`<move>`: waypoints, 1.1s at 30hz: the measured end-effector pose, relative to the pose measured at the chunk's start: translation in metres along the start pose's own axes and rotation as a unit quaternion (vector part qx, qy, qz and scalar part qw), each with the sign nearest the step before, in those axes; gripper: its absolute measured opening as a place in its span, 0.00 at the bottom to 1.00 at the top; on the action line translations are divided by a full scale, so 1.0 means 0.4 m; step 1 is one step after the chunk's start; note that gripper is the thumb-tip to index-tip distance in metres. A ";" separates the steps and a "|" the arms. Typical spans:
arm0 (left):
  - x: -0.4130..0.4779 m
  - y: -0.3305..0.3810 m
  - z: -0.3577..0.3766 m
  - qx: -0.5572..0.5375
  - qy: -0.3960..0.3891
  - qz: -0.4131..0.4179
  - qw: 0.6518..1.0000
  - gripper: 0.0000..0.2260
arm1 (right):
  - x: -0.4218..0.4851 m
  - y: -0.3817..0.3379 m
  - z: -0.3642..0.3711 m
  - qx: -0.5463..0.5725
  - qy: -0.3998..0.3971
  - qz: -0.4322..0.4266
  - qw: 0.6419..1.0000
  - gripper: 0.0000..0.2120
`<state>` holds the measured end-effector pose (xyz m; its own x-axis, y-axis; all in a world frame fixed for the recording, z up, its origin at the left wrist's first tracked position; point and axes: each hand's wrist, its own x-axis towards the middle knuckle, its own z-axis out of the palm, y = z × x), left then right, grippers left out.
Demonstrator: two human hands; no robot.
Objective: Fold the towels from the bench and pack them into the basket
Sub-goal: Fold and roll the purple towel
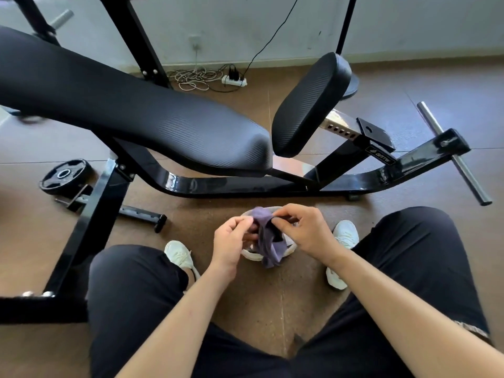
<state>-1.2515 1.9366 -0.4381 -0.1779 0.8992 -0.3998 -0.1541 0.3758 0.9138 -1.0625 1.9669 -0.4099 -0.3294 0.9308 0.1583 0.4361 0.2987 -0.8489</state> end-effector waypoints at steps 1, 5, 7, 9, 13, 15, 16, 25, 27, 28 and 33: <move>-0.004 -0.001 0.000 0.036 -0.009 0.039 0.999 0.05 | 0.001 -0.003 -0.006 0.003 -0.002 0.011 1.000 0.04; -0.017 -0.010 0.012 0.162 -0.111 0.143 0.970 0.14 | 0.005 -0.001 -0.015 -0.001 -0.043 0.034 0.999 0.03; -0.017 -0.024 0.020 0.213 -0.106 0.183 0.954 0.12 | 0.005 0.001 -0.012 0.004 -0.054 0.051 0.997 0.02; -0.013 -0.033 0.024 0.230 -0.074 0.213 0.947 0.10 | 0.006 -0.001 -0.014 0.018 -0.053 0.066 0.996 0.02; -0.007 -0.030 0.022 0.271 -0.032 0.247 0.930 0.08 | 0.012 -0.020 -0.043 0.126 -0.050 0.080 0.988 0.02; 0.002 -0.032 0.021 0.291 -0.019 0.252 0.923 0.08 | 0.015 -0.022 -0.060 0.186 -0.040 0.082 0.978 0.03; 0.006 -0.033 0.020 0.295 -0.019 0.250 0.922 0.08 | 0.017 -0.021 -0.069 0.208 -0.034 0.085 0.974 0.03; 0.047 -0.063 0.007 0.357 -0.081 0.181 0.913 0.04 | 0.021 -0.022 -0.159 0.420 0.003 0.119 0.900 0.12; 0.054 -0.071 0.008 0.380 -0.106 0.152 0.906 0.05 | 0.024 -0.018 -0.175 0.461 0.028 0.124 0.878 0.11; 0.059 -0.076 0.005 0.401 -0.108 0.141 0.899 0.06 | 0.026 -0.014 -0.187 0.489 0.048 0.127 0.862 0.11; 0.098 -0.091 -0.026 0.429 -0.058 0.128 0.892 0.07 | 0.033 0.038 -0.258 0.553 0.098 0.151 0.814 0.11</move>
<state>-1.2629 1.9560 -0.4880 0.0096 0.9786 -0.2055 0.6864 0.1430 0.7130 -0.9737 2.0053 -0.3685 -0.1595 0.9747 -0.1565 -0.5829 -0.2209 -0.7820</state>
